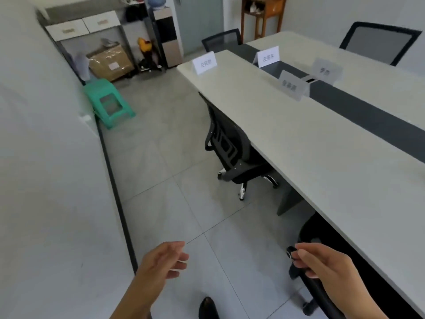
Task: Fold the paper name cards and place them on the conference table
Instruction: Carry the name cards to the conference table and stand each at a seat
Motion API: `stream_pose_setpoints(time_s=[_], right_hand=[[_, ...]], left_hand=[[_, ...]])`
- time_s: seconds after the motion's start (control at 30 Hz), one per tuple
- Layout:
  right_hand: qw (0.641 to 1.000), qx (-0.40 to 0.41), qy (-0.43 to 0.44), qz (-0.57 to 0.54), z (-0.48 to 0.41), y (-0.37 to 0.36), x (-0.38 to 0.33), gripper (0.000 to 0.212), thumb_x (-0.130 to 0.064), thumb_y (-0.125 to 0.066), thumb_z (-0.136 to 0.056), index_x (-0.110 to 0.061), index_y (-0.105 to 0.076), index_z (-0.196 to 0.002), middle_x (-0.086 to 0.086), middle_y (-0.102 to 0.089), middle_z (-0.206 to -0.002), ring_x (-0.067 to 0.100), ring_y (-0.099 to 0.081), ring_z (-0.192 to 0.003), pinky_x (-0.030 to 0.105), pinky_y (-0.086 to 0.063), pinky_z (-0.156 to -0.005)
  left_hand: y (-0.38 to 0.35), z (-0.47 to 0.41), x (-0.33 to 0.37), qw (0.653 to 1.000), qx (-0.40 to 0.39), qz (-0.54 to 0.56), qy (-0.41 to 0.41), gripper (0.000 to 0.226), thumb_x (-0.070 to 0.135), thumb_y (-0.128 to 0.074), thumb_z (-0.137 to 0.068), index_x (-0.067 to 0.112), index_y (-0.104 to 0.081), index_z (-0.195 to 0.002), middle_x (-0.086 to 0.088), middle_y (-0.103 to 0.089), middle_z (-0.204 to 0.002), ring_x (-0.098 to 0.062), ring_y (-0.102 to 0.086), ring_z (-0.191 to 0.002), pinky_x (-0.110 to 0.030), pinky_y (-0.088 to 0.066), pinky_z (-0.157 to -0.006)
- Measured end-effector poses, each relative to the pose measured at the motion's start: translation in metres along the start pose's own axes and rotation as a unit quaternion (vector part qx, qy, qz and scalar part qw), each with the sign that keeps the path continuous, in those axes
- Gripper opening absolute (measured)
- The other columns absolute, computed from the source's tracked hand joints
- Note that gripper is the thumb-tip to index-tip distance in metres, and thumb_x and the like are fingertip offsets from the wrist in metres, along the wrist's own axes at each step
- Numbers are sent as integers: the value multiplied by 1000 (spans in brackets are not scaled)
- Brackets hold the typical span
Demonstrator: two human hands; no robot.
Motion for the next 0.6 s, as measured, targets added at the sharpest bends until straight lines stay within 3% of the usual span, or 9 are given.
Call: stream_pose_setpoints(time_s=[0.13,0.37,0.6], right_hand=[[998,-23,49,-12,-38,-79,-68,14,-4,-61,-89,-10,-73,-93,2,-78,-78,13,-73,-70,43,-56,-74],[993,-75,87,-10,-101,-177,-148,16,-3,-60,-89,-10,-73,-95,4,-78,-81,15,-73,-72,19,-56,-58],[994,-83,71,-6,-205,-233,-192,15,-5,-61,-88,-12,-73,-93,2,-78,-80,17,-74,-74,37,-55,-70]], left_hand=[[100,-34,7,996,78,36,-4,18,17,-54,-94,14,-71,-99,-14,-75,-90,-31,-71,-86,-38,-55,-77],[190,-96,25,988,133,82,-4,18,13,-53,-95,11,-70,-98,-16,-75,-88,-32,-71,-84,-37,-55,-73],[225,-206,55,988,123,89,25,16,14,-54,-94,12,-70,-98,-12,-76,-85,-31,-71,-84,-39,-55,-75]])
Point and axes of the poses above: each hand's wrist, its own z-axis away from the middle knuckle, its own y-axis out of the back of the hand, x = y × z, the point moved 7 cm from there along -z, towards the middle knuckle
